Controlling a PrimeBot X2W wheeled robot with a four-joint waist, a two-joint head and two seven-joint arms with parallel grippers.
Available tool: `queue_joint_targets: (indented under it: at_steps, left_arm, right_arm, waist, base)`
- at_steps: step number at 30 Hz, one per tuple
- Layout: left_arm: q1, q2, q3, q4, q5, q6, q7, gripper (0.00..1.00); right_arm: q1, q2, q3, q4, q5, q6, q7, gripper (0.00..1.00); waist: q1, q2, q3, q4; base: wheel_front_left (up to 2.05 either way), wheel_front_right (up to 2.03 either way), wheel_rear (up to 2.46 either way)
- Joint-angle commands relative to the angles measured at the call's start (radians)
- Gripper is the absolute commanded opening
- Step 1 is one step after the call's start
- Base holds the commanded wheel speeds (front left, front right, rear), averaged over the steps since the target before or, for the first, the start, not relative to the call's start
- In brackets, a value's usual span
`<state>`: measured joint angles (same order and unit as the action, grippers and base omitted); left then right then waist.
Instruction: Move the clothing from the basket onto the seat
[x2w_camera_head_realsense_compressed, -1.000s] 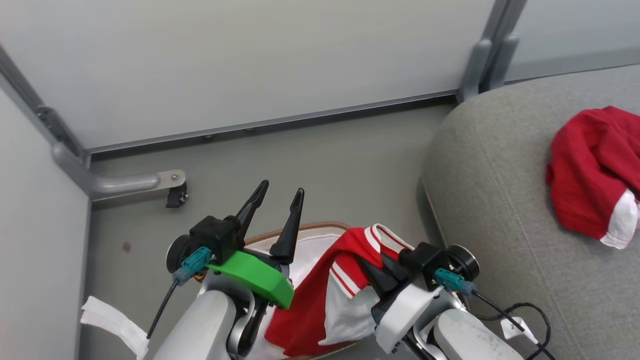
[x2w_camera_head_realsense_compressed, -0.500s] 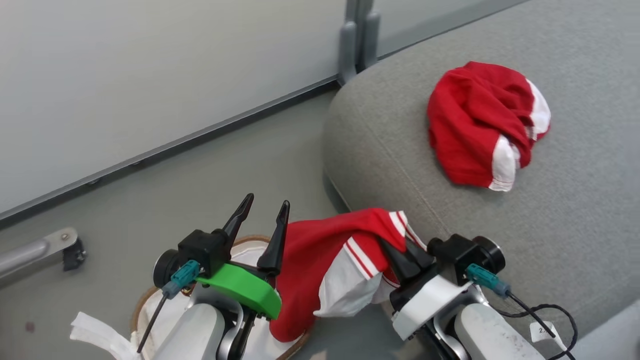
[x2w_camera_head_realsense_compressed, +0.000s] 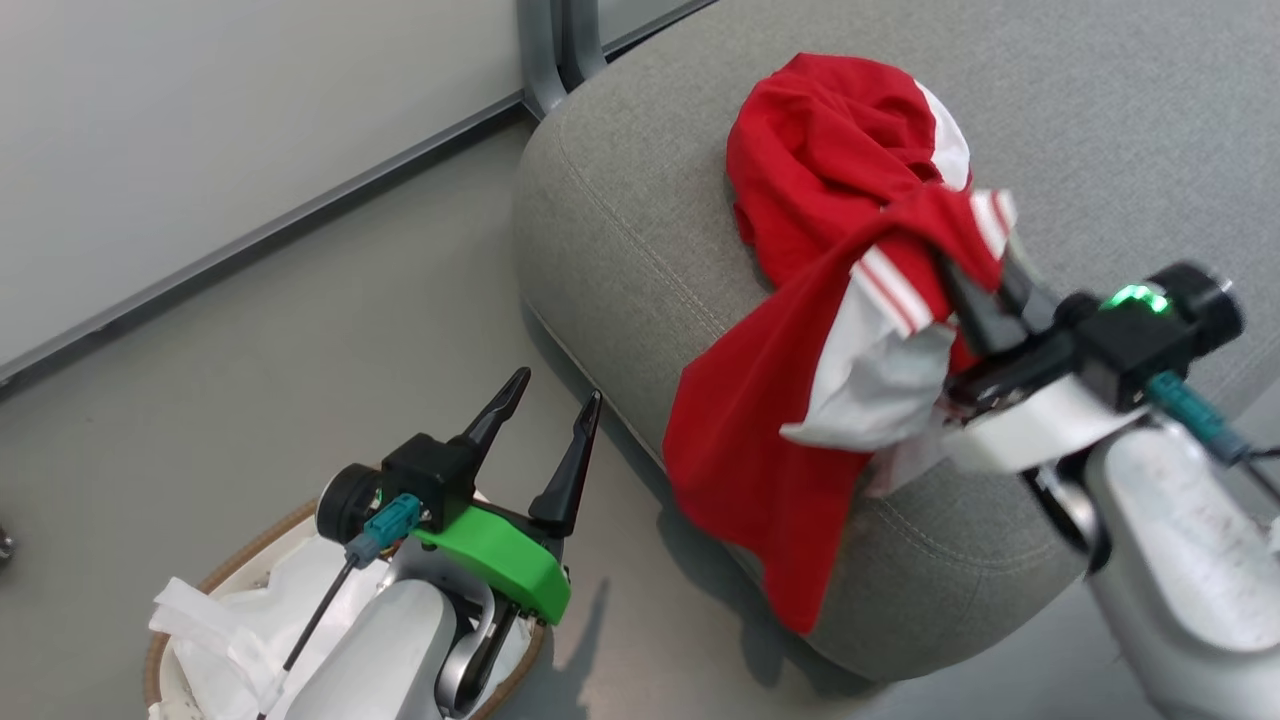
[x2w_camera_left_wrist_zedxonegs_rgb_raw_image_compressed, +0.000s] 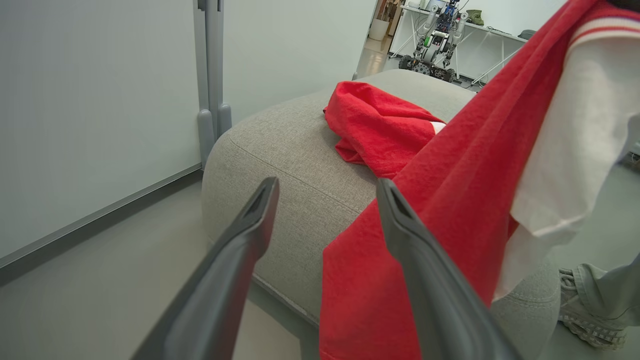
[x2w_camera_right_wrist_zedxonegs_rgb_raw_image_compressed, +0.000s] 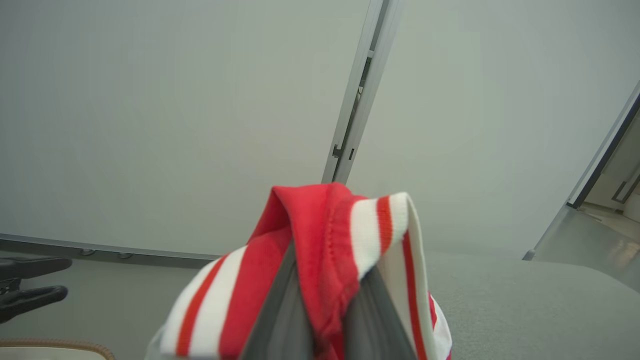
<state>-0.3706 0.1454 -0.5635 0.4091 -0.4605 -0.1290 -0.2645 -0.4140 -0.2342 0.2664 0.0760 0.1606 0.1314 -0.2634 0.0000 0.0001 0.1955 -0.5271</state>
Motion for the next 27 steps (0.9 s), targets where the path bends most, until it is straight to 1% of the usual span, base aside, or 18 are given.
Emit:
queue_joint_targets:
  at_steps: [1, 5, 8, 12, 15, 19, 22, 27]
  left_arm:
    - [-0.022, 0.020, -0.005, -0.001, -0.004, -0.002, 0.000, 1.00]
    - [-0.041, 0.044, -0.015, -0.006, -0.007, -0.002, 0.000, 1.00]
    - [-0.048, 0.057, -0.013, -0.016, -0.003, -0.002, 0.000, 1.00]
    - [-0.067, 0.070, -0.028, -0.038, 0.009, -0.002, 0.000, 1.00]
    - [-0.097, 0.085, -0.054, -0.047, 0.009, -0.002, 0.000, 1.00]
    - [-0.149, 0.094, -0.082, -0.059, 0.004, -0.002, 0.000, 1.00]
    - [-0.186, 0.106, -0.105, -0.070, 0.002, -0.002, 0.000, 1.00]
    - [-0.234, 0.119, -0.135, -0.090, -0.002, -0.002, 0.000, 1.00]
  right_arm:
    - [-0.070, -0.032, -0.018, -0.018, -0.009, -0.001, -0.002, 0.00]
    - [-0.255, -0.139, -0.045, -0.027, -0.036, -0.001, -0.002, 0.00]
    - [-0.393, -0.205, -0.064, -0.002, -0.048, -0.001, -0.002, 0.00]
    - [-0.546, -0.282, -0.073, 0.097, -0.056, -0.001, -0.001, 0.00]
    - [-0.633, -0.314, -0.077, 0.181, -0.067, -0.001, -0.001, 0.00]
    - [-0.672, -0.321, -0.127, 0.272, -0.104, -0.001, -0.001, 0.00]
    - [-0.644, -0.289, -0.194, 0.330, -0.133, -0.001, -0.001, 0.00]
    - [-0.565, -0.218, -0.291, 0.410, -0.183, -0.001, -0.001, 0.00]
  waist:
    - [0.0000, -0.0001, 0.054, -0.016]
    - [0.0000, -0.0001, 0.100, -0.012]
    - [0.0000, -0.0001, 0.129, -0.008]
    - [0.0000, -0.0001, 0.178, 0.020]
    - [0.0000, -0.0001, 0.221, 0.053]
    - [0.0000, -0.0001, 0.287, 0.100]
    - [0.0000, -0.0001, 0.338, 0.136]
    - [0.0000, -0.0001, 0.403, 0.182]
  base:
    - [0.00, 0.00, 0.00]
    - [0.00, 0.00, 0.00]
    - [0.00, 0.00, 0.00]
    - [0.00, 0.00, 0.00]
    - [0.00, 0.00, 0.00]
    - [0.00, 0.00, 0.00]
    - [0.00, 0.00, 0.00]
    - [0.00, 0.00, 0.00]
